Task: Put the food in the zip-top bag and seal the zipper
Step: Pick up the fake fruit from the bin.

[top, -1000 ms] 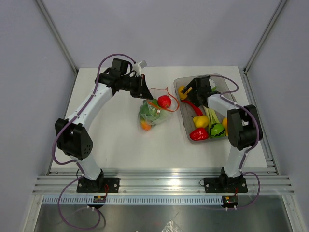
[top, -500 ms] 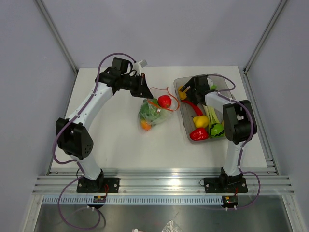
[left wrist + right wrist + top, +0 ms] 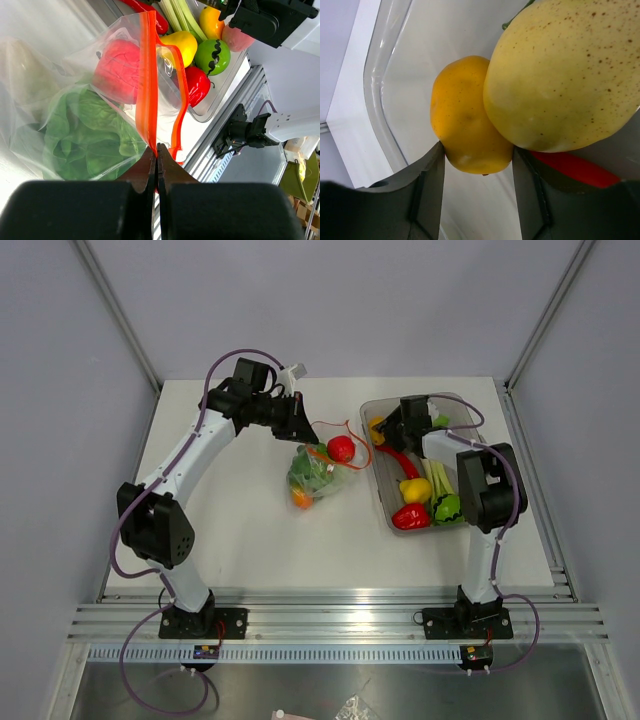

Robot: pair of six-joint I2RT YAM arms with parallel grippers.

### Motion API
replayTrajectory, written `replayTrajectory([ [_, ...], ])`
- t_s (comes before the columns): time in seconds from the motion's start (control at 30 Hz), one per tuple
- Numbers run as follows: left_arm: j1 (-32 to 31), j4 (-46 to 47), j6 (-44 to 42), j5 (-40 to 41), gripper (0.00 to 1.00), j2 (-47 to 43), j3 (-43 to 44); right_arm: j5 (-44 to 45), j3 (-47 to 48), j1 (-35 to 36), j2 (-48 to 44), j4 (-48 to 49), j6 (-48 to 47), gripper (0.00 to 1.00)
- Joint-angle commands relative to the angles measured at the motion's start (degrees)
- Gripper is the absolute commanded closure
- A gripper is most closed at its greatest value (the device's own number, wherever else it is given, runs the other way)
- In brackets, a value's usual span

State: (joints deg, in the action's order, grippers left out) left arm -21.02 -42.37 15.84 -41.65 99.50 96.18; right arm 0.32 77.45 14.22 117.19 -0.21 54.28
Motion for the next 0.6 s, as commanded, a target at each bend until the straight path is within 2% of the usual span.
replayTrajectory([
  [0.0, -0.3, 1.7, -1.1, -0.8, 1.0, -1.9, 1.6, 0.4, -1.6, -0.2, -6.2, 3.7, 0.5, 0.66],
  [0.07, -0.3, 1.7, -1.2, -0.5, 1.0, -2.1, 1.6, 1.2, -4.1, -0.2, -8.9, 4.0, 0.0, 0.73],
  [0.3, -0.3, 2.0, -0.8, -0.5, 1.0, -2.6, 1.2, 1.2, -10.3, -0.2, -19.6, 1.9, -2.5, 0.74],
  [0.57, -0.3, 2.6, 0.2, -0.6, 1.0, -2.5, 2.2, 1.3, -21.5, -0.2, -30.9, 0.5, -4.9, 0.73],
])
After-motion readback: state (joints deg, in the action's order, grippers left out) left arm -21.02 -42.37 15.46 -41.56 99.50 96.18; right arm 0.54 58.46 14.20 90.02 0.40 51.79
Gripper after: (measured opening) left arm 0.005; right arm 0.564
